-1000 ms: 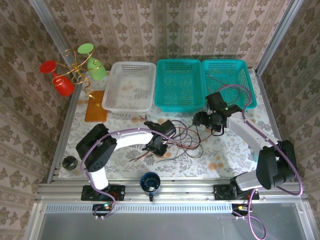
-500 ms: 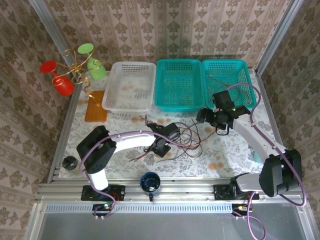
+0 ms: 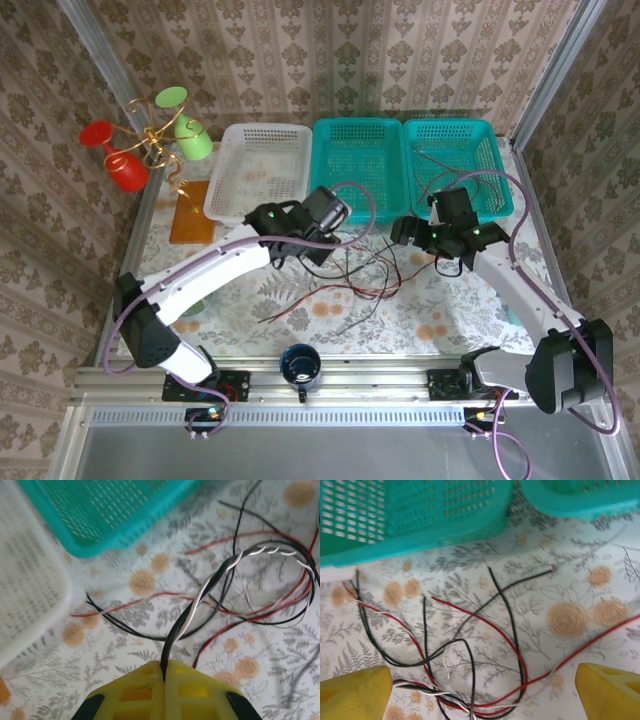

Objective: Untangle the cables

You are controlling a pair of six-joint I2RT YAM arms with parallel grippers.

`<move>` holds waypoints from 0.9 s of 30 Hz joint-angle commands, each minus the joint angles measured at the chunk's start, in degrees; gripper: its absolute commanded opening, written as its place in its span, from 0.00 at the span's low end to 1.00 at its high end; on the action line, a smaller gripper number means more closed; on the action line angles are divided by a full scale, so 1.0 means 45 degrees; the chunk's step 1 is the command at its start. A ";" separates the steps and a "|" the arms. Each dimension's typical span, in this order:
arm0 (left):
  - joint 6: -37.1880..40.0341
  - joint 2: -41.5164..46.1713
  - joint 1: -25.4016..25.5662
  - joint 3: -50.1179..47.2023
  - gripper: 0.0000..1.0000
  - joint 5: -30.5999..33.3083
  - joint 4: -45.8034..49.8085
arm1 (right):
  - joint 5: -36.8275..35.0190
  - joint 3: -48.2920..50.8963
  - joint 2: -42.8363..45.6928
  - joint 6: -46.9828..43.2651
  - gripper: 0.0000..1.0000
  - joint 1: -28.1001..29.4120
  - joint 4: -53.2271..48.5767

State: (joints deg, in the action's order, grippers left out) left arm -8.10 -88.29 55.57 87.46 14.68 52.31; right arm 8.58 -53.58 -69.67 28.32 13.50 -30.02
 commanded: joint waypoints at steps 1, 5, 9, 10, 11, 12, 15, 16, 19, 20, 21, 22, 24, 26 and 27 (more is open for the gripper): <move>0.0915 0.0275 -0.0216 0.1001 0.00 0.0323 0.0627 | 0.0909 0.0352 0.0708 -0.0935 0.96 -0.0036 0.1153; 0.1389 0.0343 -0.0260 0.2117 0.00 0.0663 0.0497 | 0.1190 0.0591 0.1321 -0.1589 0.96 -0.0041 0.1981; 0.1767 0.0291 -0.0408 0.3410 0.00 0.0620 0.0727 | 0.1233 0.0784 0.2057 -0.3110 0.96 -0.0049 0.3273; 0.1860 0.0259 -0.0496 0.3755 0.00 0.0578 0.0786 | 0.1357 0.0796 0.2249 -0.3466 0.96 -0.0038 0.3677; 0.1960 0.0241 -0.0565 0.4065 0.00 0.0557 0.0787 | 0.1499 0.0769 0.2384 -0.3844 0.96 -0.0031 0.4033; 0.2068 0.0235 -0.0591 0.4278 0.00 0.0581 0.0758 | 0.1657 0.0722 0.2491 -0.4058 0.96 -0.0034 0.4279; 0.2360 0.0303 -0.0661 0.4725 0.00 0.0684 0.0359 | 0.2073 0.0308 0.2553 -0.4506 0.97 -0.0038 0.4522; 0.2421 0.0323 -0.0691 0.4852 0.00 0.0613 0.0196 | 0.2307 0.0162 0.2528 -0.4587 0.97 -0.0031 0.4566; 0.2556 0.0365 -0.0743 0.5278 0.00 0.0451 -0.0165 | 0.2957 -0.0089 0.2432 -0.4594 0.96 -0.0032 0.4707; 0.2629 0.0382 -0.0738 0.5379 0.00 0.0452 -0.0324 | 0.3155 -0.0113 0.2415 -0.4593 0.96 -0.0044 0.4788; 0.2705 0.0403 -0.0745 0.5453 0.00 0.0435 -0.0449 | 0.3302 -0.0131 0.2396 -0.4596 0.96 -0.0040 0.4879; 0.2788 0.0445 -0.0744 0.5550 0.00 0.0430 -0.0629 | 0.3427 -0.0127 0.2388 -0.4583 0.96 -0.0048 0.4930; 0.2946 0.0554 -0.0733 0.5638 0.00 0.0440 -0.1013 | 0.3614 -0.0186 0.2369 -0.4540 0.96 -0.0031 0.5023; 0.3025 0.0720 -0.0750 0.5654 0.00 0.0489 -0.1372 | 0.3766 -0.0252 0.2396 -0.4453 0.95 -0.0038 0.5174; 0.3050 0.0778 -0.0782 0.5661 0.00 0.0489 -0.1498 | 0.3862 -0.0263 0.2420 -0.4437 0.95 -0.0050 0.5240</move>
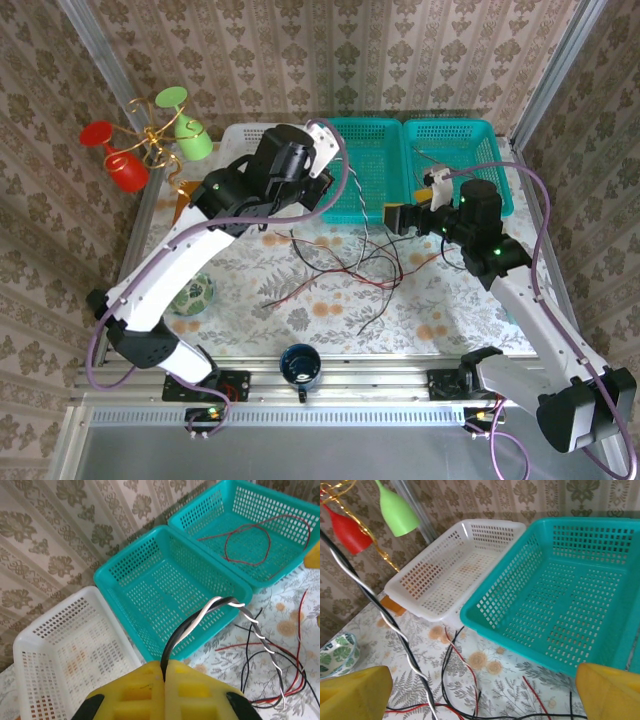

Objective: Untangle the cables

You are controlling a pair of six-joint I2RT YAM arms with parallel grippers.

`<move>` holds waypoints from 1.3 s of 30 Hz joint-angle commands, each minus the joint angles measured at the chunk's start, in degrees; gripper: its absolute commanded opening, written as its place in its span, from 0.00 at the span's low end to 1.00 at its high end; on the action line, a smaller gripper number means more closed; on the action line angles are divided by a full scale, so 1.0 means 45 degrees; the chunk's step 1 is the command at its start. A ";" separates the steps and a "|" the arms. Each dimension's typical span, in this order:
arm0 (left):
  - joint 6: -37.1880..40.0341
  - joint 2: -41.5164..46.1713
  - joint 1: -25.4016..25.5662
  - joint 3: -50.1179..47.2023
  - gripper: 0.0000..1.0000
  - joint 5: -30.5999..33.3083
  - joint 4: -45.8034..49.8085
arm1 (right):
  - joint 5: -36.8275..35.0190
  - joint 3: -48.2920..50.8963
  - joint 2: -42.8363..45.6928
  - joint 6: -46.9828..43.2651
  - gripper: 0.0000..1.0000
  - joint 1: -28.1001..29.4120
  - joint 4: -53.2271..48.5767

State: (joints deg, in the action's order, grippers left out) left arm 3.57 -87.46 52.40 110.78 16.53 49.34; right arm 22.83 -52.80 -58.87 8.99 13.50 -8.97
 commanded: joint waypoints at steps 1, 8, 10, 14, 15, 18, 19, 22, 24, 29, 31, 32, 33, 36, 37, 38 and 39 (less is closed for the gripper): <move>0.0468 0.0651 -0.0091 0.0527 0.00 0.0076 -0.0951 | 0.0744 -0.0516 0.0033 -0.0101 0.95 -0.0031 0.0621; 0.0475 0.0736 -0.0199 0.1250 0.00 -0.0198 -0.1023 | 0.1601 -0.1167 -0.0305 0.0143 0.89 -0.0046 0.0673; 0.0402 0.0744 -0.0234 0.1390 0.00 -0.0380 -0.0931 | 0.1700 -0.1356 -0.0430 0.0169 0.88 -0.0023 0.0666; 0.0396 0.0444 -0.0293 0.1902 0.00 -0.1310 -0.0215 | 0.1735 -0.1879 -0.0593 -0.0331 0.87 0.0076 0.0833; 0.0386 0.0337 -0.0289 0.2027 0.00 -0.1409 -0.0023 | 0.1657 -0.2111 -0.0689 -0.0736 0.87 0.0149 0.0705; 0.0456 0.0046 -0.0295 0.2319 0.00 -0.1935 0.0439 | 0.1598 -0.2914 -0.0920 -0.2235 0.86 0.0318 0.0413; 0.0438 -0.0067 -0.0308 0.2392 0.00 -0.2102 0.0587 | 0.1585 -0.3073 -0.0926 -0.2731 0.86 0.0360 0.0482; 0.0365 -0.0312 -0.0300 0.2423 0.00 -0.2435 0.1091 | 0.1874 -0.3526 -0.0931 -0.4049 0.88 0.0472 0.0439; 0.0349 -0.0480 -0.0315 0.2361 0.00 -0.2659 0.1433 | 0.2282 -0.3914 -0.1041 -0.4710 0.88 0.0533 0.0050; 0.1075 -0.0584 -0.0054 0.1524 0.00 -0.2811 0.1614 | 0.3416 -0.5776 -0.1856 -0.6562 0.83 0.0665 -0.3097; 0.1362 -0.0660 -0.0039 0.1384 0.00 -0.3161 0.1785 | 0.3950 -0.6314 -0.2131 -0.7118 0.77 0.0797 -0.4112; 0.1475 -0.0708 -0.0017 0.1382 0.00 -0.3354 0.1908 | 0.4306 -0.6433 -0.2232 -0.7207 0.74 0.0826 -0.4347; 0.1585 -0.0742 -0.0023 0.1371 0.00 -0.3452 0.1990 | 0.4673 -0.6538 -0.2384 -0.7213 0.71 0.0844 -0.4556; 0.2029 -0.0755 0.0005 0.1165 0.00 -0.3460 0.1995 | 0.5514 -0.6833 -0.2747 -0.7223 0.66 0.0885 -0.5098; 0.2206 -0.0709 0.0021 0.1080 0.00 -0.3506 0.1966 | 0.5702 -0.6933 -0.2864 -0.7250 0.65 0.0876 -0.5245; 0.2420 -0.0660 0.0032 0.0968 0.00 -0.3597 0.1895 | 0.5876 -0.7045 -0.2972 -0.7308 0.63 0.0882 -0.5344; 0.2665 -0.0557 0.0027 0.0756 0.00 -0.3711 0.1763 | 0.6074 -0.7163 -0.3089 -0.7344 0.62 0.0884 -0.5453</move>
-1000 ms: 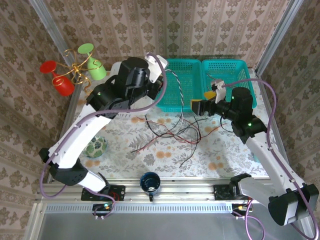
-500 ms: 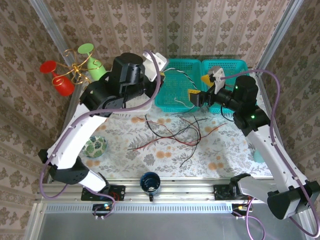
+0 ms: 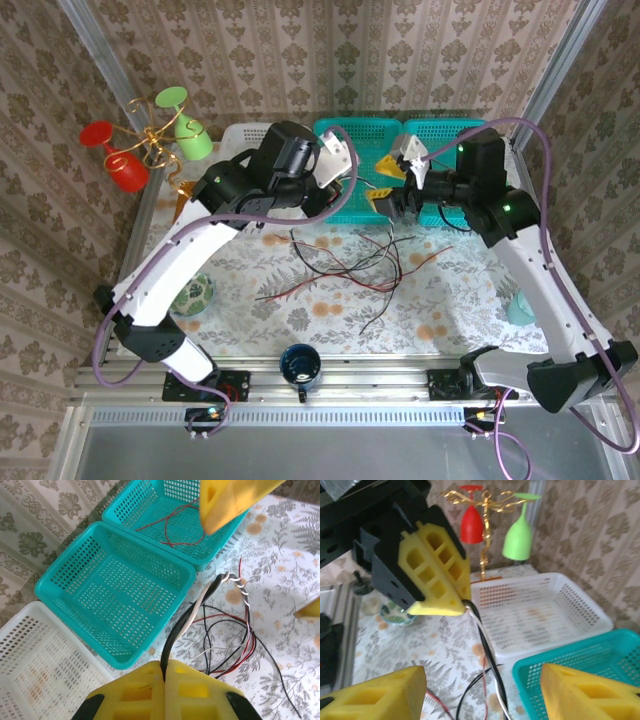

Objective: Untangle the cables

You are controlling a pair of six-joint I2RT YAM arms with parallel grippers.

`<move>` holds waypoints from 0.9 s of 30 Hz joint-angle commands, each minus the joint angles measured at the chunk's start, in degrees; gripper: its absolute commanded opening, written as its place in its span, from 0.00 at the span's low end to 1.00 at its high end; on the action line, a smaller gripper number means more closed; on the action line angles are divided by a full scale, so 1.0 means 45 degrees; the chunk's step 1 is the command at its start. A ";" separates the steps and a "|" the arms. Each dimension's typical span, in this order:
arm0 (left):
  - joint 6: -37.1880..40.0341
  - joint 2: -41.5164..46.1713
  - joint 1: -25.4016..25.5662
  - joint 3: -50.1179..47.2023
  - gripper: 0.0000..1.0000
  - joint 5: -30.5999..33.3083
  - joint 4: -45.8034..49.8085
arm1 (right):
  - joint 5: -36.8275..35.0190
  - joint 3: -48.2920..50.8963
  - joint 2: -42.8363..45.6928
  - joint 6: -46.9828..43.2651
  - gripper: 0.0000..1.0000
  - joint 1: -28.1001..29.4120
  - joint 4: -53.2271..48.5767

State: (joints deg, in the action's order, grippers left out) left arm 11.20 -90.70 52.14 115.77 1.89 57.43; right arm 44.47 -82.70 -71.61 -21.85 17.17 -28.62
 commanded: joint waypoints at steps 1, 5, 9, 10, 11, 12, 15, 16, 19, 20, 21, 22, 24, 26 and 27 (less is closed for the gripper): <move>0.1238 0.0304 0.0092 -0.0591 0.00 -0.0655 -0.0203 | 0.1458 -0.0653 -0.0374 -0.0540 0.62 0.0067 -0.1200; 0.2188 0.0936 0.0063 -0.1562 0.00 -0.1477 -0.1049 | 0.2159 -0.1143 -0.0748 -0.0629 0.58 0.0109 -0.1692; 0.2610 0.1409 0.0042 -0.2200 0.00 -0.1845 -0.1831 | 0.2169 -0.1338 -0.1014 -0.0787 0.49 0.0220 -0.2124; 0.2647 0.1421 0.0039 -0.2200 0.00 -0.1884 -0.1848 | 0.2165 -0.1317 -0.1055 -0.0775 0.49 0.0229 -0.2138; 0.2645 0.1405 0.0037 -0.2191 0.00 -0.1931 -0.1826 | 0.2187 -0.1311 -0.1097 -0.0806 0.48 0.0253 -0.2155; 0.2665 0.1383 0.0038 -0.2171 0.00 -0.1962 -0.1790 | 0.2176 -0.1294 -0.1168 -0.0838 0.48 0.0275 -0.2202; 0.2644 0.1412 0.0043 -0.2256 0.00 -0.1943 -0.1800 | 0.1937 -0.1089 -0.1249 -0.0797 0.47 0.0298 -0.1926; 0.2647 0.1458 0.0046 -0.2369 0.00 -0.1968 -0.1839 | 0.1981 -0.0923 -0.1230 -0.0771 0.47 0.0275 -0.1648; 0.2677 0.1600 0.0045 -0.2683 0.00 -0.2030 -0.2019 | 0.2287 -0.0880 -0.1433 -0.0576 0.40 0.0295 -0.1377; 0.2682 0.1587 0.0048 -0.2687 0.00 -0.2090 -0.1969 | 0.2375 -0.1014 -0.1537 -0.0606 0.37 0.0334 -0.1522; 0.2653 0.1568 0.0038 -0.2645 0.00 -0.2100 -0.1928 | 0.2413 -0.1092 -0.1594 -0.0639 0.32 0.0344 -0.1633; 0.2606 0.1547 0.0054 -0.2606 0.00 -0.2143 -0.1861 | 0.2452 -0.1147 -0.1624 -0.0700 0.27 0.0367 -0.1750; 0.2572 0.1531 0.0059 -0.2581 0.00 -0.2187 -0.1805 | 0.2504 -0.1144 -0.1591 -0.0731 0.19 0.0393 -0.1680; 0.2488 0.1533 0.0050 -0.2609 0.00 -0.2216 -0.1810 | 0.2540 -0.0974 -0.1505 -0.0681 0.16 0.0393 -0.1489; 0.2472 0.1537 0.0058 -0.2630 0.00 -0.2246 -0.1813 | 0.2530 -0.0875 -0.1445 -0.0639 0.15 0.0399 -0.1384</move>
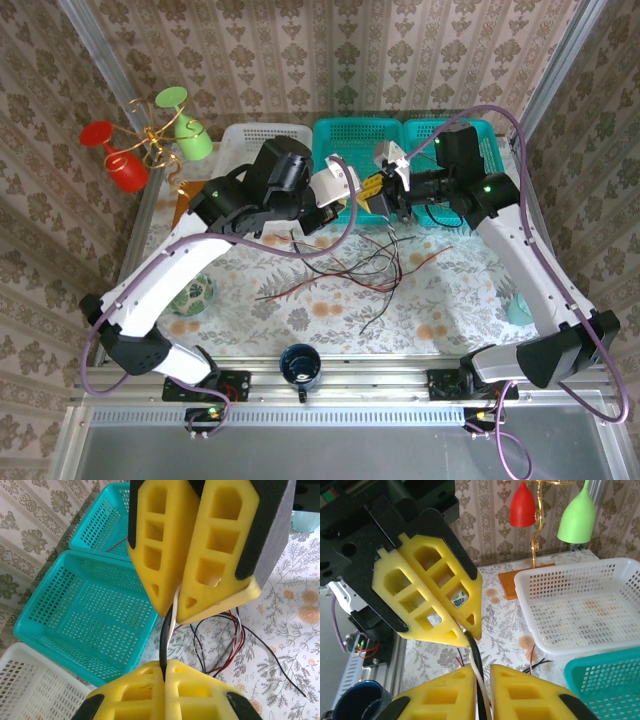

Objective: Untangle the cables

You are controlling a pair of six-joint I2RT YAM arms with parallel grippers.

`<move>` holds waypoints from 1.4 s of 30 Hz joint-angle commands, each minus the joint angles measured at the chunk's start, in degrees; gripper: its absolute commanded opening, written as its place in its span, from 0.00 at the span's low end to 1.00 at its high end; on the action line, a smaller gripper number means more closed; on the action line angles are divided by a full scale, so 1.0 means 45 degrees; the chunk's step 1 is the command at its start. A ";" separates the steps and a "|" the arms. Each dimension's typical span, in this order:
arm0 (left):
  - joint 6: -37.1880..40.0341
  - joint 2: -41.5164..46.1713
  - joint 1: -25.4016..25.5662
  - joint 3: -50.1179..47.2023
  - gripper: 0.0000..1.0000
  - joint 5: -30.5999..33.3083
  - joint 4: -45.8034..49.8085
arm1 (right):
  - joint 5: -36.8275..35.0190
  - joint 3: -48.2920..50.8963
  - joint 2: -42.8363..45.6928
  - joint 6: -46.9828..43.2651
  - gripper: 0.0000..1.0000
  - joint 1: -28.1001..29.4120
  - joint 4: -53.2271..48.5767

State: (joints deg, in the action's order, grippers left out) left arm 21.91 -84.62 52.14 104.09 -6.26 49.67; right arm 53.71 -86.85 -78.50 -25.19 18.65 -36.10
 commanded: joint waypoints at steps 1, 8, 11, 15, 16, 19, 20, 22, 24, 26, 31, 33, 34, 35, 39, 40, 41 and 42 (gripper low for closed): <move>0.0067 0.0206 0.0054 -0.0051 0.00 -0.0462 -0.0099 | 0.0485 0.0119 0.0109 0.0127 0.12 0.0073 0.0341; -0.1622 0.0690 -0.0560 -0.0205 0.50 -0.0034 -0.0631 | -0.0338 0.1284 0.0679 0.0559 0.00 -0.0053 0.2078; -0.3221 0.1120 -0.1485 -0.0223 0.55 -0.1108 -0.0900 | -0.0854 0.2145 0.1082 0.1130 0.00 -0.0191 0.3730; -0.5863 0.2268 -0.3035 -0.1840 0.58 -0.3425 -0.2883 | -0.1880 0.2966 0.1403 0.1632 0.00 -0.0172 0.5279; -0.6610 0.2590 -0.3396 -0.2416 0.58 -0.3967 -0.3541 | -0.2127 0.3291 0.1524 0.1873 0.00 -0.0128 0.5885; -0.8880 0.3301 -0.4453 -0.4227 0.58 -0.5672 -0.5591 | -0.3257 0.4323 0.1966 0.2800 0.00 -0.0039 0.7939; -0.9923 0.3475 -0.4777 -0.4894 0.58 -0.6253 -0.6486 | -0.3782 0.4703 0.2130 0.3034 0.00 0.0065 0.8637; -1.1679 0.3675 -0.5222 -0.6080 0.58 -0.7119 -0.8354 | -0.4834 0.5172 0.2369 0.2835 0.00 0.0468 0.9244; -1.3362 0.3700 -0.5499 -0.7002 0.56 -0.7633 -1.0277 | -0.6190 0.5645 0.2620 0.2271 0.00 0.1105 0.9727; -1.4606 0.3579 -0.5655 -0.7559 0.56 -0.7735 -1.1595 | -0.7456 0.6280 0.2852 0.1774 0.00 0.1655 1.0630; -1.6725 0.3103 -0.6103 -0.7969 0.56 -0.7748 -1.3463 | -0.9377 0.7243 0.3047 0.1037 0.00 0.2554 1.2198; -1.7368 0.2971 -0.6229 -0.8107 0.56 -0.7698 -1.4092 | -0.9785 0.7431 0.3088 0.0918 0.00 0.2737 1.2590; -1.7588 0.2931 -0.6284 -0.8178 0.56 -0.7625 -1.4318 | -0.9962 0.7518 0.3103 0.0923 0.00 0.2824 1.2751; -1.7753 0.2897 -0.6312 -0.8237 0.56 -0.7561 -1.4481 | -1.0025 0.7589 0.3128 0.0976 0.00 0.2880 1.2942; -1.7854 0.2827 -0.6313 -0.8345 0.56 -0.7482 -1.4568 | -1.0267 0.7756 0.3157 0.1104 0.00 0.2983 1.3323; -1.7906 0.2825 -0.6313 -0.8454 0.56 -0.7466 -1.4638 | -1.0276 0.7802 0.3161 0.1140 0.00 0.3003 1.3385; -1.7981 0.2827 -0.6313 -0.8524 0.56 -0.7475 -1.4723 | -1.0257 0.7824 0.3185 0.1165 0.00 0.3022 1.3482; -1.8058 0.2809 -0.6313 -0.8605 0.56 -0.7474 -1.4821 | -1.0247 0.7831 0.3184 0.1212 0.00 0.3041 1.3559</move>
State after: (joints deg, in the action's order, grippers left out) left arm -56.53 -71.64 23.92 66.50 -38.89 -13.13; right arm 10.02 -52.21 -65.93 -19.53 31.79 20.34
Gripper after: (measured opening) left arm 0.561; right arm 0.070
